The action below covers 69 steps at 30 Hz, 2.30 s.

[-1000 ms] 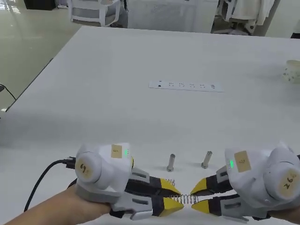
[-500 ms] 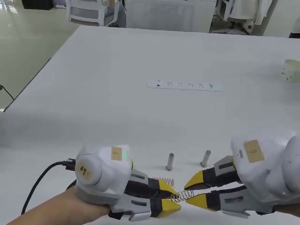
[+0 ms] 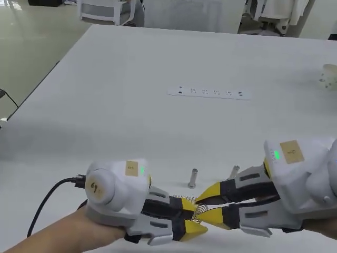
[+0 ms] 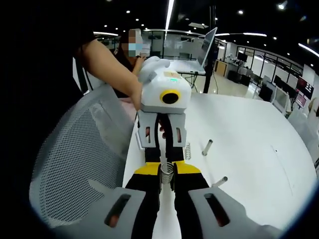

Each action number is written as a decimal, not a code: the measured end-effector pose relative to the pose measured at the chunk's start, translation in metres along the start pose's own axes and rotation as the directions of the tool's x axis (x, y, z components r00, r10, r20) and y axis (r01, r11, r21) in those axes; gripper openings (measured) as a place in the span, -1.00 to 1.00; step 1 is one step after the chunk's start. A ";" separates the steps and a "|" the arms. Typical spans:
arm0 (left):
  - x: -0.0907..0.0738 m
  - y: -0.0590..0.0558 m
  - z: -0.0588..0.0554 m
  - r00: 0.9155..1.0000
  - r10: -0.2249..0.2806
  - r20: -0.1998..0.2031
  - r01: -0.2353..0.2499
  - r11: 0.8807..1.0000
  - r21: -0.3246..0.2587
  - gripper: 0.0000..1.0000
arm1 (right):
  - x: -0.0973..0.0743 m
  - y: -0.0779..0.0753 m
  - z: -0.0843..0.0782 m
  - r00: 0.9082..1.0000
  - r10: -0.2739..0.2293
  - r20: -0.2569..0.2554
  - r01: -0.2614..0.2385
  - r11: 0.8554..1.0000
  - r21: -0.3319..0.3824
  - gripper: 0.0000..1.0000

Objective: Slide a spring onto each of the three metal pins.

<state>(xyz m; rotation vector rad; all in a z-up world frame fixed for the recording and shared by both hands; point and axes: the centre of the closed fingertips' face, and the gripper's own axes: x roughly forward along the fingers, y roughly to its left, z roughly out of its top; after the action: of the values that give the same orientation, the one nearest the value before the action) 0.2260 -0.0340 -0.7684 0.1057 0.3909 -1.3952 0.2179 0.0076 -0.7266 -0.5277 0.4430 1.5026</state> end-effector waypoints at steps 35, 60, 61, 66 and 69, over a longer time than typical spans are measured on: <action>-0.002 0.004 0.003 1.000 0.027 0.001 -0.027 0.999 -0.020 -0.92 | 0.001 0.000 0.004 0.999 -0.026 0.034 0.027 0.999 -0.027 -0.87; -0.019 0.015 0.006 0.997 0.083 0.007 -0.083 0.995 -0.056 -0.73 | 0.001 -0.011 0.005 0.998 -0.044 0.038 0.046 0.998 -0.039 -0.87; -0.021 0.015 0.006 0.996 0.087 0.007 -0.086 0.995 -0.056 -0.71 | 0.001 -0.011 0.005 0.998 -0.044 0.037 0.045 0.998 -0.038 -0.87; -0.032 0.022 0.003 0.992 0.123 0.003 -0.122 0.990 -0.071 -0.61 | 0.002 -0.012 0.003 0.998 -0.046 0.030 0.047 0.998 -0.042 -0.86; -0.042 0.026 0.002 0.988 0.152 0.008 -0.151 0.985 -0.083 -0.57 | 0.002 -0.012 -0.001 0.999 -0.047 0.011 0.048 0.997 -0.062 -0.86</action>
<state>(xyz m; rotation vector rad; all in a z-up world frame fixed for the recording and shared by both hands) 0.2469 0.0095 -0.7564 0.0563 0.4193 -1.2275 0.2299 0.0090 -0.7280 -0.5760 0.3754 1.4763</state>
